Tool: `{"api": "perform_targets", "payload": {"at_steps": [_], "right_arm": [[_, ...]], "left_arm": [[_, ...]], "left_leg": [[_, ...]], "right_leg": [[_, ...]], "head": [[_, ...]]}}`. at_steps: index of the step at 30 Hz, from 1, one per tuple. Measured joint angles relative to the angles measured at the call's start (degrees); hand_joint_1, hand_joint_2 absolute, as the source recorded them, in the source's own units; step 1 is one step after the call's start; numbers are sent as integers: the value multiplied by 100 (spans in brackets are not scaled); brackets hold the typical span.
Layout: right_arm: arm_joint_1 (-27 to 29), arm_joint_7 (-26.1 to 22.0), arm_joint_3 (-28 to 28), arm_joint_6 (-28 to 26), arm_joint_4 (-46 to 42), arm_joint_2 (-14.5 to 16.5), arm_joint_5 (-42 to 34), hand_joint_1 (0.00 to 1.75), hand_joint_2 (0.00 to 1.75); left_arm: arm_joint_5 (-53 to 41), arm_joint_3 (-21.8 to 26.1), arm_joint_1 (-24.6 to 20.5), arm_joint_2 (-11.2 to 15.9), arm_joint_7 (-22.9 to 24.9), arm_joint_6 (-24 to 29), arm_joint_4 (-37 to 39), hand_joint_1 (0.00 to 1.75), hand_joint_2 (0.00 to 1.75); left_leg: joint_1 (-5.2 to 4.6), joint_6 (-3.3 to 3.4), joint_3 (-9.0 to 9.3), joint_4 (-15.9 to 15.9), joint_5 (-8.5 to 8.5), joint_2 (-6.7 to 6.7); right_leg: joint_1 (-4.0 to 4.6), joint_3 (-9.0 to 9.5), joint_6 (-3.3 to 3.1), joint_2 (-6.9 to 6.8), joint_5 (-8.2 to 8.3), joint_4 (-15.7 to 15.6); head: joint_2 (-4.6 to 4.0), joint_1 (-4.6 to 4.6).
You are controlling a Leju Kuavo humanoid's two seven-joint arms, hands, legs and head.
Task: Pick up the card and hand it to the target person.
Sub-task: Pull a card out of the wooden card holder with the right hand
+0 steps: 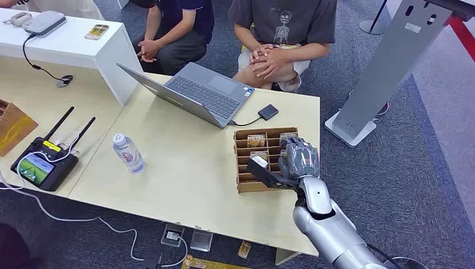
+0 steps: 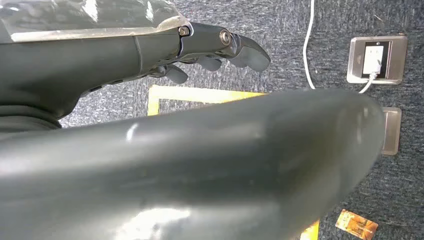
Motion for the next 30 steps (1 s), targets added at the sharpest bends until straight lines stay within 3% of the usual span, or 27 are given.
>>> {"api": "perform_targets", "payload": {"at_steps": [30], "right_arm": [[16,480,0,34,-19,-16,405,90,175]], "left_arm": [[42,5,1,0,0,69,7,0,0]], "left_leg": [[0,0,3,0,0,0]], "right_leg": [[0,1,0,0,0,0]], "head": [[0,0]]}}
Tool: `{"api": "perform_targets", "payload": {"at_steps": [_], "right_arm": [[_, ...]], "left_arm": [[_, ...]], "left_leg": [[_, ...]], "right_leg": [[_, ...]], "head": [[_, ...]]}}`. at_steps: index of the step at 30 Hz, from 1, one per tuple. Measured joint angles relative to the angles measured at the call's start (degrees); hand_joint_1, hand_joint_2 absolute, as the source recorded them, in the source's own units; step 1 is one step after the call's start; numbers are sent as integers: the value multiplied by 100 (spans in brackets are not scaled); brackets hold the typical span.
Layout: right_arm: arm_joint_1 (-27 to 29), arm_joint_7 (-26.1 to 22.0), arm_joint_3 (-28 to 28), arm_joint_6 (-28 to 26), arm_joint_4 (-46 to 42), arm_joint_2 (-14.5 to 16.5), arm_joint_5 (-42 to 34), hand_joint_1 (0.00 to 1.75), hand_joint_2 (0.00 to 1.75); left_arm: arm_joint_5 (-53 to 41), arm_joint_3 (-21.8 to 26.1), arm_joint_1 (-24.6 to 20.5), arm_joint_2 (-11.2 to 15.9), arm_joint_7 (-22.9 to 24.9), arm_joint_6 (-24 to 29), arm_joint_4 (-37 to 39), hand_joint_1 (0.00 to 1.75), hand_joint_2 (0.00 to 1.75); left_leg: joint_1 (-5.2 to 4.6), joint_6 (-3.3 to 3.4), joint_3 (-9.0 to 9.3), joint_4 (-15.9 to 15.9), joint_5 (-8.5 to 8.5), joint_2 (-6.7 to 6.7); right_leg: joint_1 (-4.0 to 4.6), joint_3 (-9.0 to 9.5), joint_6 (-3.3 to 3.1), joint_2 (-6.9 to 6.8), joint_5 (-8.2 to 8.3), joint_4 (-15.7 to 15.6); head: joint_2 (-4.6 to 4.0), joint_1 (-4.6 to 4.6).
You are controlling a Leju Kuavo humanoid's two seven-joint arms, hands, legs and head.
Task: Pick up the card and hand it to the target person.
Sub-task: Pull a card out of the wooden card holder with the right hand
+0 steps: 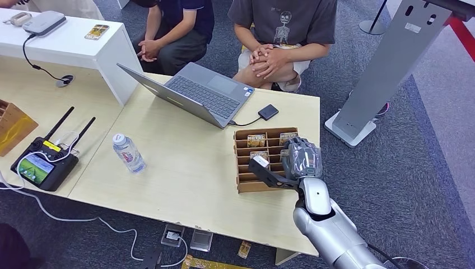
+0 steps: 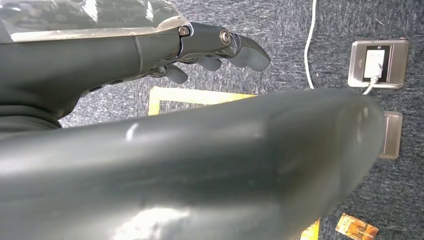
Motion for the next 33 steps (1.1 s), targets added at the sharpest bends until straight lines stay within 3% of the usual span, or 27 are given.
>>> {"api": "perform_targets", "payload": {"at_steps": [13,23,27,33], "right_arm": [[-4,99,0,125,-15,-5,110,86,175],[-5,99,0,141,-16,-5,112,93,175],[-12,132,3,275,-14,-3,141,140,175],[-14,134,16,304,-14,2,173,154,175]], "left_arm": [[19,3,0,-4,0,52,0,0,0],[19,3,0,-4,0,52,0,0,0],[22,7,0,-22,0,116,0,0,0],[37,20,0,-40,0,173,1,0,0]], "left_leg": [[0,0,4,0,0,0],[0,0,5,0,0,0],[0,0,7,0,0,1],[0,0,10,0,0,2]], "right_leg": [[0,4,0,0,0,0],[0,5,0,0,0,0],[0,7,0,1,0,0],[0,9,0,1,1,0]], "head": [[0,0],[0,0],[0,1],[0,0]]}}
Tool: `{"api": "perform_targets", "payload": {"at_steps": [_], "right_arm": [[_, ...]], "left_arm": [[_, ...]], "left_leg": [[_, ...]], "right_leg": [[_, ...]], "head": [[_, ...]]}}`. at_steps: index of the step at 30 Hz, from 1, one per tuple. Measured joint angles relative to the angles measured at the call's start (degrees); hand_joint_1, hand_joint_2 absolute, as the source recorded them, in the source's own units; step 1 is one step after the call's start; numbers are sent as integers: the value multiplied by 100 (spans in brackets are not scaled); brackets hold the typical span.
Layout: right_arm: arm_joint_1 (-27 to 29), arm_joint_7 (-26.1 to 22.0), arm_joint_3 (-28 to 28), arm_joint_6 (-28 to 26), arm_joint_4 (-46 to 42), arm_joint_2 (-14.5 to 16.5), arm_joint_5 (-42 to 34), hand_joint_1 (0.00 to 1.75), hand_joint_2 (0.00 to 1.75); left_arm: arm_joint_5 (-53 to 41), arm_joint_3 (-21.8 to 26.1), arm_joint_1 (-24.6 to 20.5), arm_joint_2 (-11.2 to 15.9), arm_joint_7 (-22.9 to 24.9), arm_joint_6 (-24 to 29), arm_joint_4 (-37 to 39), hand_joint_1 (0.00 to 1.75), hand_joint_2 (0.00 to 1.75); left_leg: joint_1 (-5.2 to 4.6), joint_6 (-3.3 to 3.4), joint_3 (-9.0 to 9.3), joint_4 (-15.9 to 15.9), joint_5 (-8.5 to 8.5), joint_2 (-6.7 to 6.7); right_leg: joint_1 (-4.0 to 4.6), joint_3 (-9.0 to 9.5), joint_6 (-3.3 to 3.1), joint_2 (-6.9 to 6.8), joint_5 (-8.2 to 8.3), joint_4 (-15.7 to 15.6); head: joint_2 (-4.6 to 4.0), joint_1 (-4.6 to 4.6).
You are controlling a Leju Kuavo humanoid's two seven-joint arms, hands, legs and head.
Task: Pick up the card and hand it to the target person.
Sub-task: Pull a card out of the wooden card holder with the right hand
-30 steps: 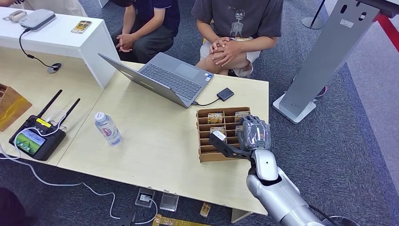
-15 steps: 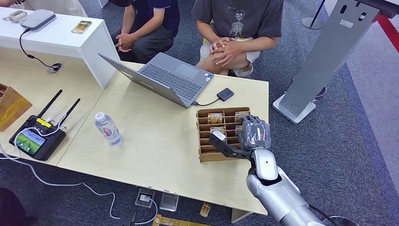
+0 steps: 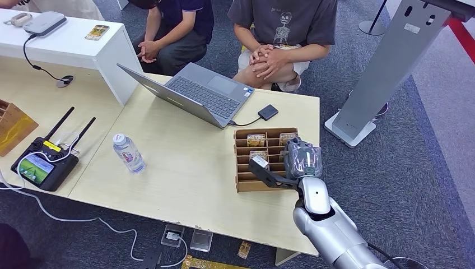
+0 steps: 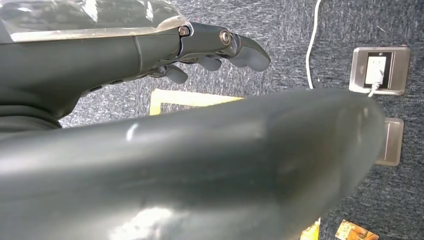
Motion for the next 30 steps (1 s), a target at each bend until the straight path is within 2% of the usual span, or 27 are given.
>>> {"api": "perform_targets", "payload": {"at_steps": [4,6,17,30], "right_arm": [[4,28,11,-13,0,10,62,171,175],[7,39,14,-33,0,13,81,175,175],[76,14,13,-309,-51,27,165,175,175],[173,278,-69,-426,-1091,-133,754,171,175]], "left_arm": [[9,21,0,-13,0,33,1,0,0],[11,25,0,-21,0,51,1,0,0],[11,62,2,-31,0,54,15,0,0],[4,87,11,-36,0,55,25,0,0]], "left_leg": [[0,0,4,0,0,1],[0,0,4,0,1,1],[0,1,0,0,1,1],[0,1,-1,1,1,1]], "right_leg": [[0,3,0,0,1,0],[0,3,0,0,1,0],[0,0,0,0,1,0],[0,-3,0,2,1,0]], "head": [[0,-1],[0,-1],[0,2],[0,1]]}}
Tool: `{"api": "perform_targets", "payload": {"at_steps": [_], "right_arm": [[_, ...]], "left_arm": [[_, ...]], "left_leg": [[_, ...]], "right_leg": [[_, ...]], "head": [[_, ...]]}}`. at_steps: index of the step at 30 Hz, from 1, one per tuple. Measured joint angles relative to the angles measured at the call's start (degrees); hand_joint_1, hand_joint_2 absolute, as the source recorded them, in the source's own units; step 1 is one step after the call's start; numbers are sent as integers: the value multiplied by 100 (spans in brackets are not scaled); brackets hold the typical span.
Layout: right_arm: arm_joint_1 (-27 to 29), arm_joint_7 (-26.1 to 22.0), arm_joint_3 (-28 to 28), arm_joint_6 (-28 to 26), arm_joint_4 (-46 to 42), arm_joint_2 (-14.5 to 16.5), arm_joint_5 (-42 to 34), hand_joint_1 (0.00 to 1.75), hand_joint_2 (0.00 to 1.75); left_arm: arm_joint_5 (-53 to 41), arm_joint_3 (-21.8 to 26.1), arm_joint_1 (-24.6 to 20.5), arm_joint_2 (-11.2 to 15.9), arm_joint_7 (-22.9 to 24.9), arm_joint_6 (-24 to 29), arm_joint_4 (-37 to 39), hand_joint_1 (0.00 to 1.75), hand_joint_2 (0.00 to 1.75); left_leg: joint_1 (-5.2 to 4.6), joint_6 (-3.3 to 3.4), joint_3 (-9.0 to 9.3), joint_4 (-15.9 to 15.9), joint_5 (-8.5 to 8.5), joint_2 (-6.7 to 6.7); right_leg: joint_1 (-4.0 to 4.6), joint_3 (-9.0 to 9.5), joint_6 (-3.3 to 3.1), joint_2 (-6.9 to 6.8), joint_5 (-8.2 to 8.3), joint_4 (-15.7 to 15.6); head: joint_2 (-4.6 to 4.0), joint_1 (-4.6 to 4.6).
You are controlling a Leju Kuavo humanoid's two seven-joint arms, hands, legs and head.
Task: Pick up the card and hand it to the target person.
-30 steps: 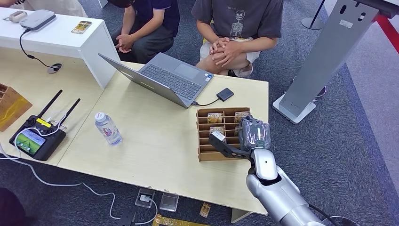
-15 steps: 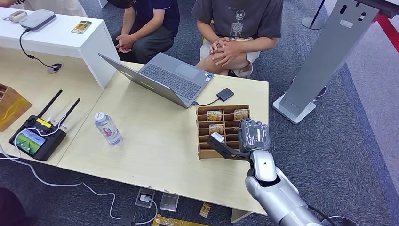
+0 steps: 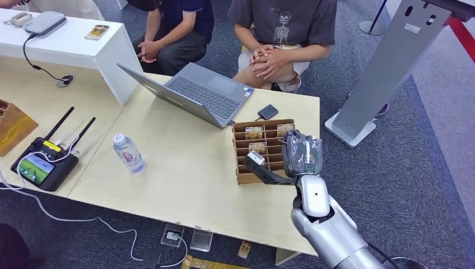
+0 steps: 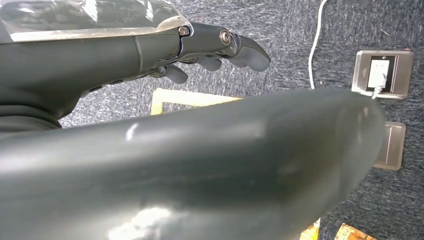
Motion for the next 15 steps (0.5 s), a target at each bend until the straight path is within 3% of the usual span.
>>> {"api": "perform_targets", "payload": {"at_steps": [15], "right_arm": [[57,153,-431,113,-1616,-361,509,165,175]], "left_arm": [[-93,27,16,0,35,-32,4,0,0]], "left_leg": [[0,0,-1,0,0,0]], "right_leg": [[0,0,0,0,0,0]], "head": [[0,-1]]}}
